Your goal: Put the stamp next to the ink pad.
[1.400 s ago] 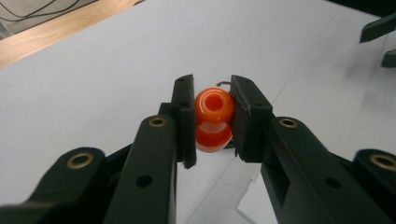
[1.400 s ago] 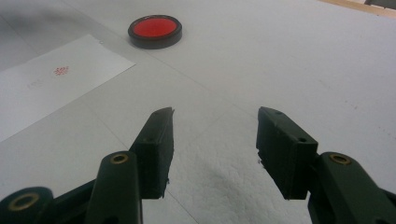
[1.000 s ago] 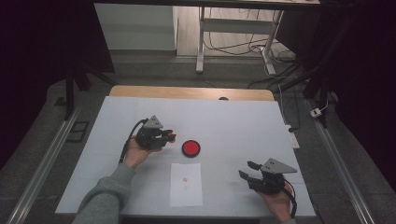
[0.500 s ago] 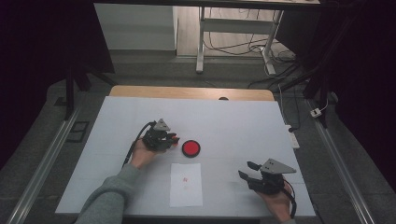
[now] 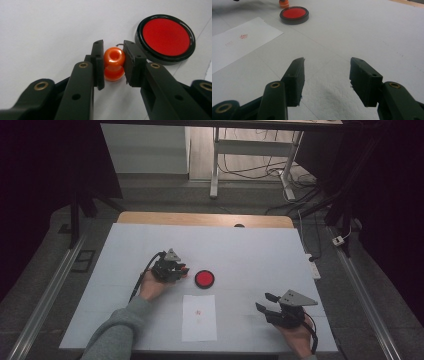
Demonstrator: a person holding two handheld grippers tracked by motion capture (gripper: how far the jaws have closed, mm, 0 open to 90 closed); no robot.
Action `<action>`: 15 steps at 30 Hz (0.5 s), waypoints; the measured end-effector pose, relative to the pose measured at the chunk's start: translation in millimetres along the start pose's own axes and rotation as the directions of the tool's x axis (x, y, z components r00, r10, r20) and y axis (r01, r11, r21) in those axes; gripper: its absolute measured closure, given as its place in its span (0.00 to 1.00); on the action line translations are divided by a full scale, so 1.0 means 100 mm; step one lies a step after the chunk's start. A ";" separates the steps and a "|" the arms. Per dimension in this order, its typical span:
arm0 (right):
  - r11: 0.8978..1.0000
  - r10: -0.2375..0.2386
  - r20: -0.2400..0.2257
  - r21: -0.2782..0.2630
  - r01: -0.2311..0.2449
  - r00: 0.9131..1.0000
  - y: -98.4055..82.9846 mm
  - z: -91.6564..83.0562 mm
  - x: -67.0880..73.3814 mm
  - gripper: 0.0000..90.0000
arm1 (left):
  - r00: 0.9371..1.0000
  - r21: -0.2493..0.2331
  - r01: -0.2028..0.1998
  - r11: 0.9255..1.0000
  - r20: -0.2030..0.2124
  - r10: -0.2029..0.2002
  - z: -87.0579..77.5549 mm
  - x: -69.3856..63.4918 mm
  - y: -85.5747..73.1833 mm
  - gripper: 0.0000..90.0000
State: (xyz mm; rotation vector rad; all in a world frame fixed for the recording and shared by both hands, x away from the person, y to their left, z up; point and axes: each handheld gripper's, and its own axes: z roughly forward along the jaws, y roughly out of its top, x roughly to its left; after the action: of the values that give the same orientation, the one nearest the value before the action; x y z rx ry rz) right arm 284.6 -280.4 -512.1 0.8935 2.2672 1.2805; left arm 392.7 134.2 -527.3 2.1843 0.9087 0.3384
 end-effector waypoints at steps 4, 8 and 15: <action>1.000 -0.001 -0.001 0.002 0.001 1.000 0.00 0.00 0.00 0.50 | 1.000 0.000 0.004 1.000 -0.003 -0.004 0.01 0.01 -0.01 0.76; 1.000 -0.002 -0.001 0.004 0.002 1.000 0.00 0.00 -0.01 0.50 | 1.000 -0.013 0.025 1.000 0.002 -0.025 -0.02 0.01 0.00 0.59; 1.000 0.002 0.003 0.002 -0.002 1.000 0.00 -0.01 -0.02 0.49 | 0.998 -0.080 0.063 0.995 -0.005 -0.064 -0.26 -0.05 0.01 0.39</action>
State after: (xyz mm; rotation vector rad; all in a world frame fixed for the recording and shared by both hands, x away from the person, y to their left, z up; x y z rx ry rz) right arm 285.7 -282.8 -511.4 0.8974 2.2664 1.2777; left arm 376.9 144.0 -508.3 2.0778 0.9511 0.3467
